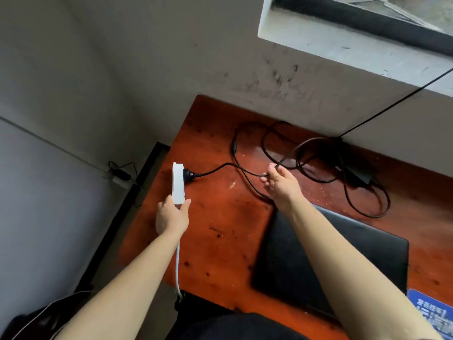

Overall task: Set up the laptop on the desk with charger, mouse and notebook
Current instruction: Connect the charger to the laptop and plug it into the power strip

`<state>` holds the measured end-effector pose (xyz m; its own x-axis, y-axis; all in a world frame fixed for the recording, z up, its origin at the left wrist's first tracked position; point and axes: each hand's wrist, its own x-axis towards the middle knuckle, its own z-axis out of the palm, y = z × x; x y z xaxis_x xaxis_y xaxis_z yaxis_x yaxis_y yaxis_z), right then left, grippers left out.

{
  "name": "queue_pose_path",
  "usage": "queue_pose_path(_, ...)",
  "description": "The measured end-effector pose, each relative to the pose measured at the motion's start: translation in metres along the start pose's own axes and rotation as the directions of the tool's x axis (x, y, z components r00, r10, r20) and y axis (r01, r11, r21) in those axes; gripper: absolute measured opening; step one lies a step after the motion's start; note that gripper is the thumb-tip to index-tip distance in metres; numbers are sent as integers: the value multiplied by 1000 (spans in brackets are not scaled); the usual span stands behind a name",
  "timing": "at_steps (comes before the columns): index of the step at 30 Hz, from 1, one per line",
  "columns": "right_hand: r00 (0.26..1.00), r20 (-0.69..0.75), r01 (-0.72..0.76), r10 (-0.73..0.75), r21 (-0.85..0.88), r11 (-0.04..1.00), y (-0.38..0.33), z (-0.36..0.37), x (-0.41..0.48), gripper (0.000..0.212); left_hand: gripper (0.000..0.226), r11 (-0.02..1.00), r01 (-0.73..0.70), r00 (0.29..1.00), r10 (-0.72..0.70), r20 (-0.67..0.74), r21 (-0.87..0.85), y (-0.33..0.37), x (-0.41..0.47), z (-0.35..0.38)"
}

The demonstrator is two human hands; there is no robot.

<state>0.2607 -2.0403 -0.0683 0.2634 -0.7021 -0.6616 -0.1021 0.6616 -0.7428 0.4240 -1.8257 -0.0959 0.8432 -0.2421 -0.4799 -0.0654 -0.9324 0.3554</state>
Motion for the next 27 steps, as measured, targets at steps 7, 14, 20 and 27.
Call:
queue_pose_path(7, 947, -313, -85, 75, -19, 996, 7, -2, 42, 29, 56, 999, 11, 1000, -10, -10, 45, -8, 10, 5)
queue_pose_path(14, 974, -227, -113, 20, -404, 908, 19, -1, 23, 63, 62, 996, -4, 999, 1, 35, 90, -4, 10, 1)
queue_pose_path(20, 975, -129, 51, -178, -654, 754, -5, 1, -11, 62, 79, 990, -126, 990, 121, 76, 57, 1, 5, -24)
queue_pose_path(27, 833, 82, 348, -547, -847, 402, 0, 0, -78, 46, 68, 796, -571, 812, 583, -5, 201, -9, -9, -71)
